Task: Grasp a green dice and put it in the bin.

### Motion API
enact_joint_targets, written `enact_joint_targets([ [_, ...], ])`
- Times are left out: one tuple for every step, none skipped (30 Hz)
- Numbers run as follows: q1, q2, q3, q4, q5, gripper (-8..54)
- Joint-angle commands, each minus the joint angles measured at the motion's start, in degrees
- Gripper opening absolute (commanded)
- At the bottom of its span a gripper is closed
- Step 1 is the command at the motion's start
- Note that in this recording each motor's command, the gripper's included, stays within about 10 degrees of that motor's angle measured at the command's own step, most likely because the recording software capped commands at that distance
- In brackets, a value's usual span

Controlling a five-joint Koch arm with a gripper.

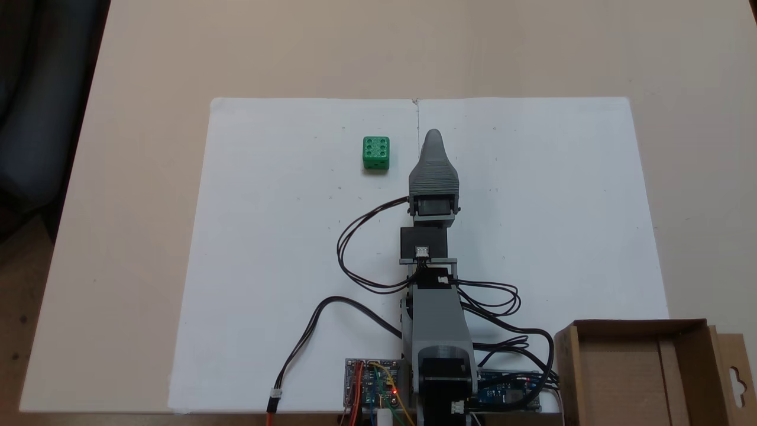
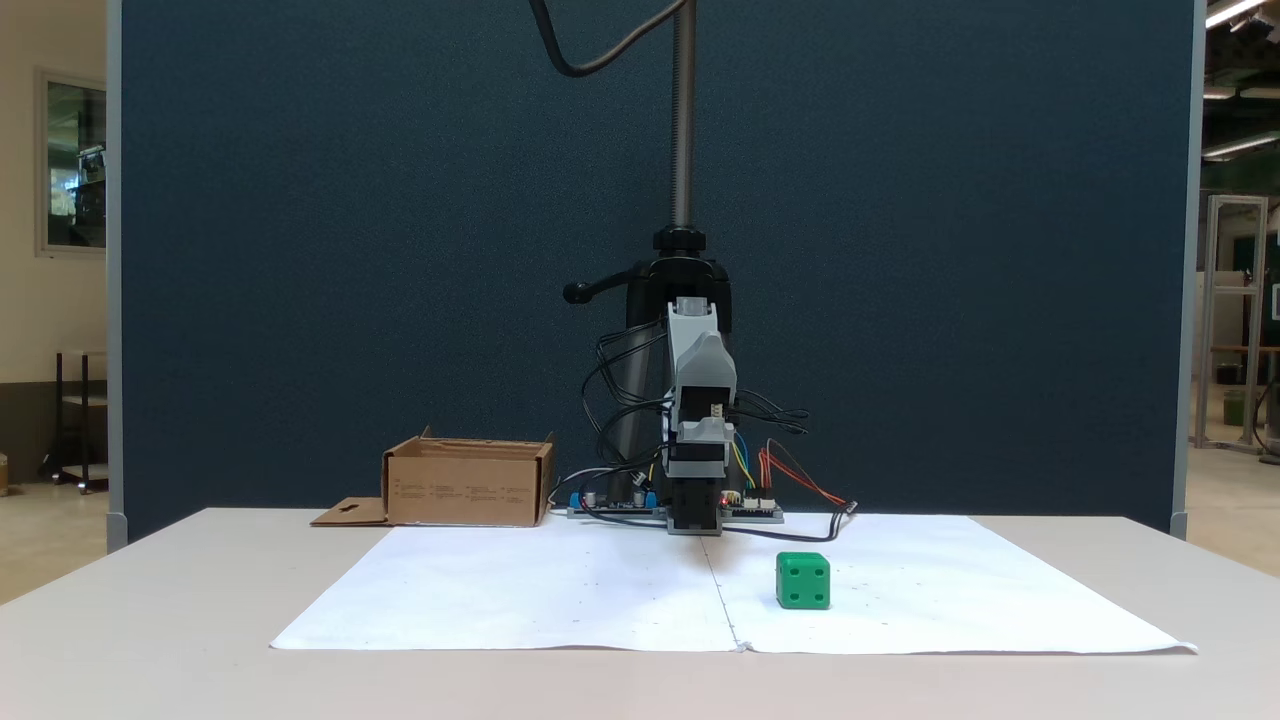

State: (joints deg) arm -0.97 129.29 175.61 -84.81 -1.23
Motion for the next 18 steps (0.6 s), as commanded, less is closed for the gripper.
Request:
enact_joint_targets([
  [-0.79, 6.42, 3.78, -0.62, -3.25, 45.2],
  [-0.79, 6.42, 3.78, -0.62, -3.16, 45.1],
  [-0.79, 6.33, 3.78, -0.62, -3.25, 45.1],
  [-0.79, 6.42, 3.78, -0.62, -3.34, 44.6],
  [-0.7, 6.33, 3.78, -0.53, -3.34, 44.6],
  [-0.7, 6.33, 3.78, -0.53, -3.34, 44.6],
  [-0.7, 6.33, 3.78, -0.53, -3.43, 44.6],
  [-0.7, 6.33, 3.78, -0.44, -3.52, 44.6],
  [-0.7, 6.33, 3.78, -0.26, -3.52, 44.5],
  [-0.79, 6.33, 3.78, -0.35, -3.34, 44.1],
  [-0.79, 6.33, 3.78, -0.44, -3.25, 43.8],
  [-0.97, 6.24, 3.78, -0.35, -3.25, 43.7],
  [-0.97, 6.24, 3.78, 0.09, -3.25, 43.7],
  [-0.97, 6.24, 3.78, 1.41, -3.43, 43.7],
  [-0.88, 6.24, 3.78, 3.25, -3.52, 43.8],
  [-0.79, 6.24, 3.78, 4.75, -3.52, 43.9],
  [-0.79, 6.24, 3.78, 5.36, -3.52, 43.9],
  [-0.7, 6.24, 3.78, 5.71, -3.52, 43.8],
])
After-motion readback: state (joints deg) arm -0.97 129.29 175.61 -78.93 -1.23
